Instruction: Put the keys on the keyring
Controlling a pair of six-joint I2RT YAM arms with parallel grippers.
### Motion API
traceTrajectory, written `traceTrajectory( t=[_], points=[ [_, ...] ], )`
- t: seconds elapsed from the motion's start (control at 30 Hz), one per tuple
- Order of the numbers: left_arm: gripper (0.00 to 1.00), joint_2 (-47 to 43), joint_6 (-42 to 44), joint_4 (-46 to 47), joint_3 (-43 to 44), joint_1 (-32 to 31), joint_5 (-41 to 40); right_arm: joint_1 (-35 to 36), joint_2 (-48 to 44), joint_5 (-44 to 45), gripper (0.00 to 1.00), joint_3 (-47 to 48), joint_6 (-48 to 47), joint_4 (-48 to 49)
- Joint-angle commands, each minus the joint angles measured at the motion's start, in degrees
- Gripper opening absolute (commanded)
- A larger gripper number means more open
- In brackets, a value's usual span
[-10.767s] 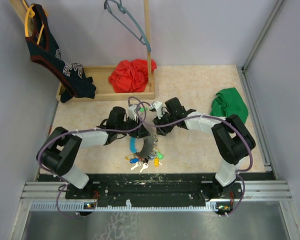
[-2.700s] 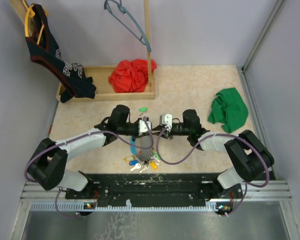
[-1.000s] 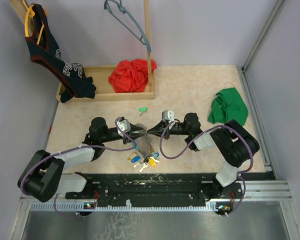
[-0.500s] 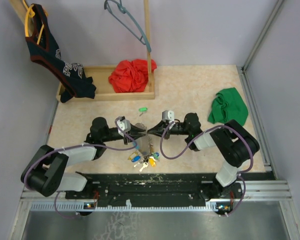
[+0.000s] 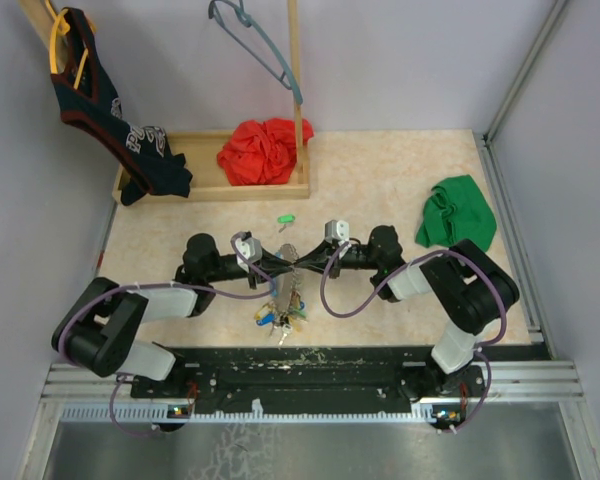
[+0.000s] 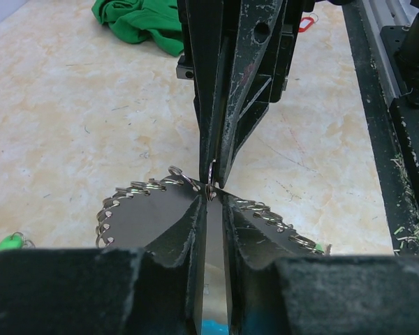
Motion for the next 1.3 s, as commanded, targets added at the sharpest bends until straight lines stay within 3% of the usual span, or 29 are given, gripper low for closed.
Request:
traceTrajectory(
  t=[0.0,0.23,0.33,0.43,0.63,0.8,1.07,1.17,1.27],
  points=[
    [0.20,0.91,-1.04,3.05,1.48,-0.07,2.05,0.20,-1.68,-1.74,0.00,0.36,-0.26,3.14],
    [0.19,2.79,-2.88,6.68,2.25,-0.04,4.12,0.51,-3.73,-1.20,0.00,0.68,-2.83,-1.06],
    [0.11,3.78,-2.91,6.69,2.31,-0.08,4.71,0.56,-4.00,-1.17,0.00,0.80,-2.85,-1.40],
    [0.10,3.95,-2.46,6.31,2.17,-0.03,4.58,0.51,-4.37,-1.20,0.00,0.95,-2.96,-1.75],
    [0.20,3.36,0.03,2.02,2.42,-0.03,3.28,0.51,-5.02,-1.37,0.00,0.81,-2.85,-1.64],
    [0.21,2.52,1.86,-1.10,2.76,-0.03,1.83,0.51,-5.71,-1.41,0.00,0.79,-2.92,-1.89],
    [0.01,1.59,2.90,-3.02,2.70,-0.03,0.64,0.43,-6.19,-1.24,0.00,0.70,-2.88,-2.95],
    [0.01,-0.28,4.04,-5.59,2.67,0.20,-1.38,0.23,-7.26,0.32,0.00,0.87,-3.58,-6.10],
    [0.01,-2.97,5.37,-10.11,2.82,0.34,-4.63,-0.46,-8.96,1.62,0.12,1.47,-4.44,-10.45]
  ],
)
